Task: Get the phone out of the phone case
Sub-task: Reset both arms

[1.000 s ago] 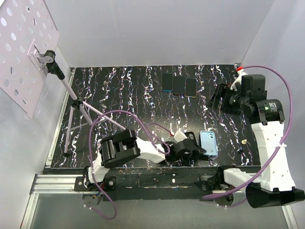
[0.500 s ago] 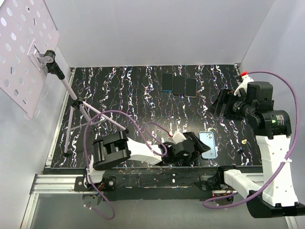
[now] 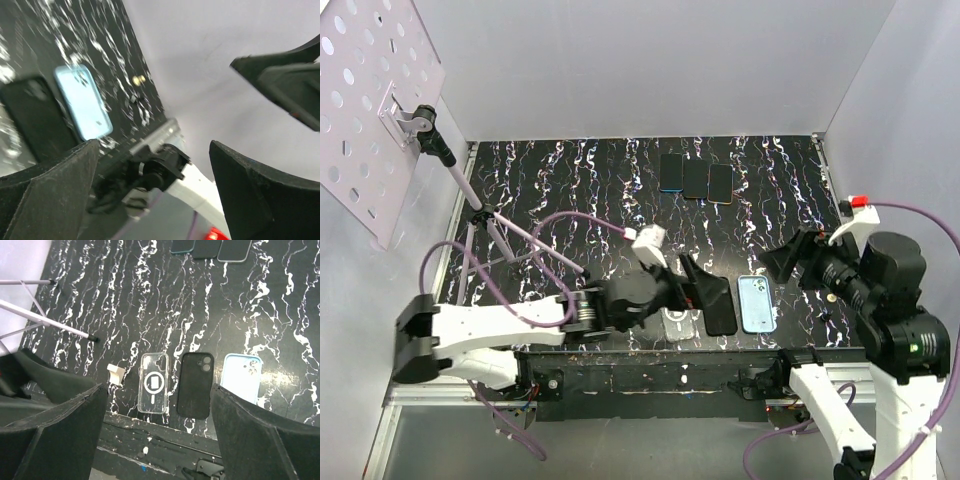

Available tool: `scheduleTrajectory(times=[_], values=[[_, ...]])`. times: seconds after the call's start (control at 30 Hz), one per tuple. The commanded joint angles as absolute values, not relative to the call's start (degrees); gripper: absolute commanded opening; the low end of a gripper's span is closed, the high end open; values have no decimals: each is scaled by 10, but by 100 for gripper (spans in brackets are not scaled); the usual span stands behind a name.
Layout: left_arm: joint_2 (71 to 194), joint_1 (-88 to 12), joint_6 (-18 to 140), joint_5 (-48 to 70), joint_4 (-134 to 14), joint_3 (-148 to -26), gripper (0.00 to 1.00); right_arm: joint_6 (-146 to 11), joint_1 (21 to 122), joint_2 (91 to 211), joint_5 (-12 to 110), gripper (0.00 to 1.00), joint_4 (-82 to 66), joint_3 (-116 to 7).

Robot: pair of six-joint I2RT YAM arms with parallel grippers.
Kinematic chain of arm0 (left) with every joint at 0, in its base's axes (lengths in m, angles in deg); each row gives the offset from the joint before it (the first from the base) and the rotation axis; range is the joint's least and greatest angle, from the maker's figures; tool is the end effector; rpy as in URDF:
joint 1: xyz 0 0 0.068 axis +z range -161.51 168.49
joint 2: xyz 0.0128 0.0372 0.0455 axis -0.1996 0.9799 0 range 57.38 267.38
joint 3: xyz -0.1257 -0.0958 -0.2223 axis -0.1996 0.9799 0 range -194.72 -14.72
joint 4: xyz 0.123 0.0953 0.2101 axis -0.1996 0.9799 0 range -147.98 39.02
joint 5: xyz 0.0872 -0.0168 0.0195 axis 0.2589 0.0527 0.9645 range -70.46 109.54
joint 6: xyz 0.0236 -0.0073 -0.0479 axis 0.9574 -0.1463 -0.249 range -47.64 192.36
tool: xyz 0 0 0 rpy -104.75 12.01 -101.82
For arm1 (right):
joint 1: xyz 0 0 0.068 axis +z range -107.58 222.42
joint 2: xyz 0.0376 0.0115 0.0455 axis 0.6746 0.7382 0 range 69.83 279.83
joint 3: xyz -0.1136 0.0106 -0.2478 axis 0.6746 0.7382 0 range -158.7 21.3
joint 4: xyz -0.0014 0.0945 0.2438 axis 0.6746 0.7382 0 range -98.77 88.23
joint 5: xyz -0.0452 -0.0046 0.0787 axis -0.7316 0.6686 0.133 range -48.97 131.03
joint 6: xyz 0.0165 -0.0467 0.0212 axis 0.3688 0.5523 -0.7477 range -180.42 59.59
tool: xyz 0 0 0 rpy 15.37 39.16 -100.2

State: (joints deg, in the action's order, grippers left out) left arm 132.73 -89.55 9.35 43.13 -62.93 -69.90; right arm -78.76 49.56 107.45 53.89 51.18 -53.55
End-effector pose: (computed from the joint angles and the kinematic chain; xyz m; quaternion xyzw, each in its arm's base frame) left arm 0.0776 -0.2971 0.3127 -0.0214 0.7873 -0.5062 0.3513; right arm 0.0684 0.0165 0.4286 0.0190 0.8294 0.2124 0.5163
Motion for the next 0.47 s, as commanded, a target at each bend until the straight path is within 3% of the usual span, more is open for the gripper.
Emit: scheduleTrajectory(times=[0.0, 0.2, 0.43], values=[[1216, -897, 342, 553, -513, -691, 92, -801, 495, 1014, 573, 89, 435, -499], [1095, -898, 510, 608, -479, -696, 92, -820, 495, 941, 589, 89, 393, -442], [1003, -897, 586, 610, -474, -708, 93, -799, 495, 877, 595, 90, 389, -403]])
